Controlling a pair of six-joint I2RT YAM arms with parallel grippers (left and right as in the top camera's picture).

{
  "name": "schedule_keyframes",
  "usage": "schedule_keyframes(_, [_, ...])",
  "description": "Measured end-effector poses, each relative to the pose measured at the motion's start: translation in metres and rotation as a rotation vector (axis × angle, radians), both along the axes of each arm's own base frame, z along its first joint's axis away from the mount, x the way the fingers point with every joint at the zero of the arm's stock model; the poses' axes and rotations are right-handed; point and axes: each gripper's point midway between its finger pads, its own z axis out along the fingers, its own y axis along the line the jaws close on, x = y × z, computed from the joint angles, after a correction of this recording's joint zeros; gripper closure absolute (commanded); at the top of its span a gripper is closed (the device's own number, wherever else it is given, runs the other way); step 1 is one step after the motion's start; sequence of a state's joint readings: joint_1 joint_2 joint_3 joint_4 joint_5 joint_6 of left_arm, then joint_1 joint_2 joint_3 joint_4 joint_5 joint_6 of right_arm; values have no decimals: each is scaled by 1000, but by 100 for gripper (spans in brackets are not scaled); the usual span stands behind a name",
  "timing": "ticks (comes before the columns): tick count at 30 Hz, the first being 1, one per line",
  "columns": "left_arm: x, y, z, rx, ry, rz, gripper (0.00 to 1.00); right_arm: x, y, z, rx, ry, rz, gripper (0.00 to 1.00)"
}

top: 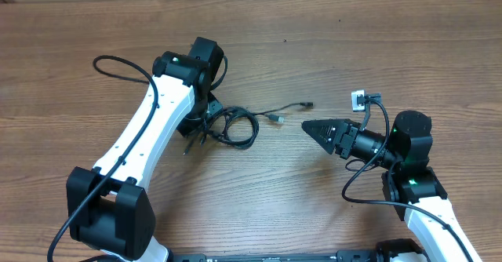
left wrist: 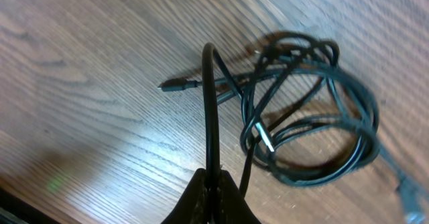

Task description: Untangle cables

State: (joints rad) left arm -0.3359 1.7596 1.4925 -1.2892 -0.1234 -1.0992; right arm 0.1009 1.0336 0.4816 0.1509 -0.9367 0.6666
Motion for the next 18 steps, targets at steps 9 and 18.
schedule_keyframes(9, [-9,14,2,69,10,123,95,1,-3,-8,-23,25,-21,41])
schedule_keyframes(18, [-54,62,21,344,104,326,96,2,-6,-19,-61,46,-44,41])
